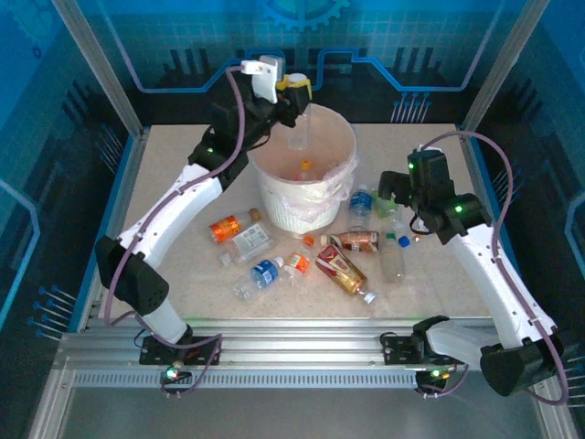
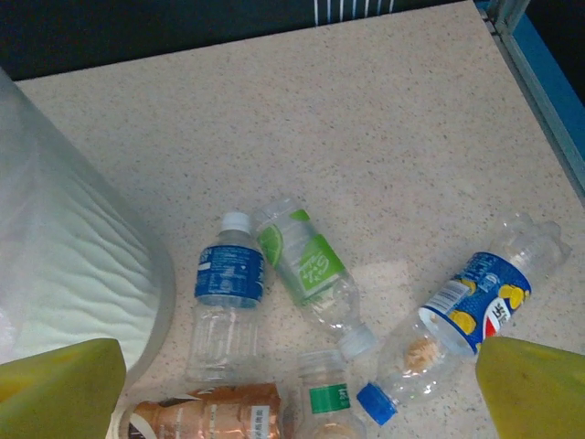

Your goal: Put the plastic bottles in the bin

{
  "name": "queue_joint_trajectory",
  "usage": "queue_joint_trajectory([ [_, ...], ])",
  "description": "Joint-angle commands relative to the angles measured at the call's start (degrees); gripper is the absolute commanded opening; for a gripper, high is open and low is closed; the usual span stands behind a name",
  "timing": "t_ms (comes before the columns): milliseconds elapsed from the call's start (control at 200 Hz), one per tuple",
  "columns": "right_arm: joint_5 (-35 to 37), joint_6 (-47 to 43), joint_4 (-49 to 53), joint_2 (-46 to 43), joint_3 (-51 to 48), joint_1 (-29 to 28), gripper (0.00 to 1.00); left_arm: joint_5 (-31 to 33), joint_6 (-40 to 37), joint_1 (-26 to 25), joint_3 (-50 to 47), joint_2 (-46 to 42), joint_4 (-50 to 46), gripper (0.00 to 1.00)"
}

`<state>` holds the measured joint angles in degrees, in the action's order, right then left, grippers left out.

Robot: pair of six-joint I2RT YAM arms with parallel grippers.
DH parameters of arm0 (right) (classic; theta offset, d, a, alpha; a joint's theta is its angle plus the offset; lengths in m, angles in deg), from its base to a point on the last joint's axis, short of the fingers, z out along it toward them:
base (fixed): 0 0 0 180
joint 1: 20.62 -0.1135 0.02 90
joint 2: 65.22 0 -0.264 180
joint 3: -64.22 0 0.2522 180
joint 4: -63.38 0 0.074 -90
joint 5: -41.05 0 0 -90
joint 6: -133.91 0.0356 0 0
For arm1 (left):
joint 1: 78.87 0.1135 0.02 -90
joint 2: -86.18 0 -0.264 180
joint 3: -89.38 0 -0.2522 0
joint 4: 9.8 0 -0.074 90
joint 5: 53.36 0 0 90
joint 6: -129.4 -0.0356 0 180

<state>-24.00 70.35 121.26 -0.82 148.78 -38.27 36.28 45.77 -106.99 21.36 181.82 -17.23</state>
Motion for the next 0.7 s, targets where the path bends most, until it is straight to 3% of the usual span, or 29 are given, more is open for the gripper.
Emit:
queue_joint_trajectory([
  [0,0.97,2.01,1.32,-0.35,-1.17,0.9,1.0,-1.63,-2.77,-0.52,1.96,1.9,-2.02,0.28],
  [695,0.57,1.78,1.14,-0.51,-1.99,2.03,1.0,-0.72,-4.74,-0.52,2.51,12.29,-5.62,0.29],
])
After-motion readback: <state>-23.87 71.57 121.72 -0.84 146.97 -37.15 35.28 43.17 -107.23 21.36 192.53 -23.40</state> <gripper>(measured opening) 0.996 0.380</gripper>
